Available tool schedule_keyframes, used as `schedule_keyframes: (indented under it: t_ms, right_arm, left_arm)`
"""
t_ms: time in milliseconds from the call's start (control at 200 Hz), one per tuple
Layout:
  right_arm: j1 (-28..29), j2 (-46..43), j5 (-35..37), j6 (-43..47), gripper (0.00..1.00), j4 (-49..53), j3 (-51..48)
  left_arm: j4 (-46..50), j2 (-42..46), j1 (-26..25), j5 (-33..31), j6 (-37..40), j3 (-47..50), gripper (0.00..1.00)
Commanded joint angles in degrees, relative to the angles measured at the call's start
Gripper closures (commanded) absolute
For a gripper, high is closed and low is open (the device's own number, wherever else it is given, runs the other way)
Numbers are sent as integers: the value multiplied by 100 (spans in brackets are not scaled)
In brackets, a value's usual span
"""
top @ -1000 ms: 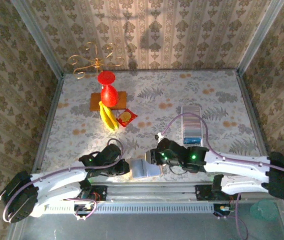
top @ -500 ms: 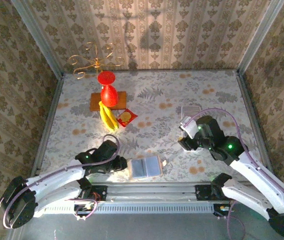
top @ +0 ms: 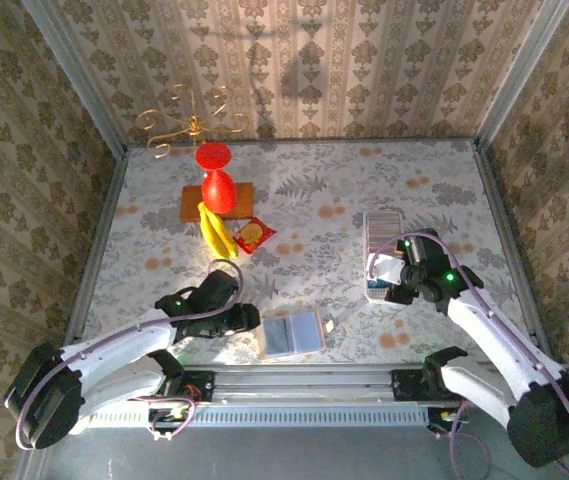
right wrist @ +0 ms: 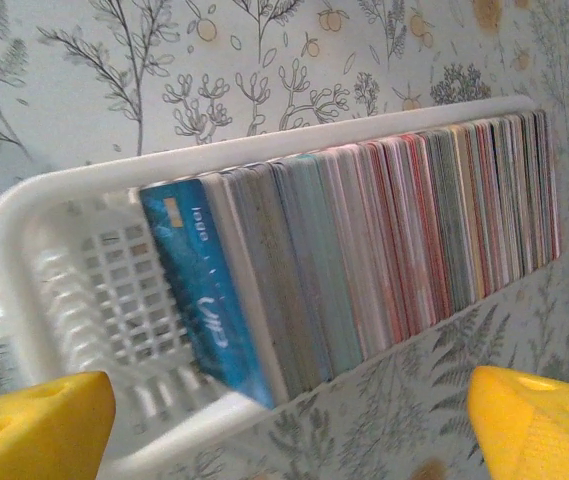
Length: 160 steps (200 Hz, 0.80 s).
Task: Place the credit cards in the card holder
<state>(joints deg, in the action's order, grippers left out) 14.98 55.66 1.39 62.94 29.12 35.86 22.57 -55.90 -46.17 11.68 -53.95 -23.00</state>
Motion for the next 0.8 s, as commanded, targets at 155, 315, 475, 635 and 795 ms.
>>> schedule_keyframes:
  t_ms: [155, 315, 475, 635, 795]
  right_arm:
    - [-256, 666, -616, 1058, 8, -665, 79]
    - [-249, 953, -754, 1170, 9, -868, 40]
    - [-242, 1278, -748, 1304, 12, -1015, 105]
    - [-254, 1594, -648, 1398, 15, -1023, 209]
    - [-246, 1566, -741, 1432, 28, -865, 328]
  left_arm:
    - [-254, -218, 121, -104, 35, -154, 46]
    - [-335, -272, 163, -87, 16, -143, 48]
    - [-365, -364, 212, -52, 52, -169, 50]
    - [-406, -456, 240, -15, 95, -213, 52]
    - [-446, -523, 264, 5, 130, -240, 54]
